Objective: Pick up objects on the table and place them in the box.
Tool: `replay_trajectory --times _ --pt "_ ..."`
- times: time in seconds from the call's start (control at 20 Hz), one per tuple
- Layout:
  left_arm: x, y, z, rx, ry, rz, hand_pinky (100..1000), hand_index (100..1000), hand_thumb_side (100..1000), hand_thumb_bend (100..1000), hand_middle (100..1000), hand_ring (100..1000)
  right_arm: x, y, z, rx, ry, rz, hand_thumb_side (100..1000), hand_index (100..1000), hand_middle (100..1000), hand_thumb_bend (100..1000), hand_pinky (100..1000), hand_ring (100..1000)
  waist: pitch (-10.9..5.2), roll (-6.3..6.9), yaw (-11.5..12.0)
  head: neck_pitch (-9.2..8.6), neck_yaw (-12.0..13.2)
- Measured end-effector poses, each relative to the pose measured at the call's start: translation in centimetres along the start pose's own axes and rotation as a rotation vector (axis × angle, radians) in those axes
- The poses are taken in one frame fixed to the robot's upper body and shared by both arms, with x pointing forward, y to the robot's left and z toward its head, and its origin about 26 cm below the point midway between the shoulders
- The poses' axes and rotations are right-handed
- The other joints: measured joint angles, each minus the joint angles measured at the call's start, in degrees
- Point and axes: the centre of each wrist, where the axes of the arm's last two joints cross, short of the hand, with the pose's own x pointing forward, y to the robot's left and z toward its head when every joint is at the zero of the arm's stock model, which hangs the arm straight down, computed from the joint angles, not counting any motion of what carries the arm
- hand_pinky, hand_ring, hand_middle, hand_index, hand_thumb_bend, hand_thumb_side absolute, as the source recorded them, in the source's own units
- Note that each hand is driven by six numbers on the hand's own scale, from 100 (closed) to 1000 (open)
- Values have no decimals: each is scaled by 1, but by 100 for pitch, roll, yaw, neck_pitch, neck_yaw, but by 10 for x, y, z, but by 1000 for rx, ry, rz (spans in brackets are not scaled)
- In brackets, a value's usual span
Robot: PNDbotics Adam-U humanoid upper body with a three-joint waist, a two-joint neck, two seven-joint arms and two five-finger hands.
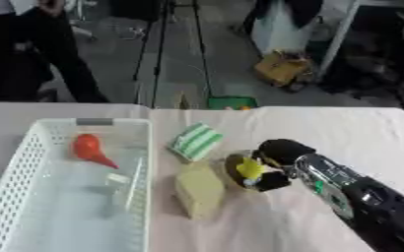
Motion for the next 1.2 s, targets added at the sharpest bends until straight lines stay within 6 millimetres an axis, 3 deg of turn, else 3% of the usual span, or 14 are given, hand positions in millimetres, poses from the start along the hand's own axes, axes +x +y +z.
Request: replay_trajectory --times 0.25,0.9,1.2 --pt "0 0 0 1 1 2 958 935 1000 109 1000 935 0 -1 0 1 -1 -3 960 736 519 489 893 908 0 0 1 0 19" --pt "0 0 0 2 0 5 958 936 1000 109 1000 935 0 -3 0 -8 3 -11 911 668 454 443 889 882 8 5 44 0 18" --pt "0 0 -1 6 2 5 957 936 1000 109 1000 935 0 -3 0 -19 4 -26 866 629 415 370 882 855 9 6 43 1 18"
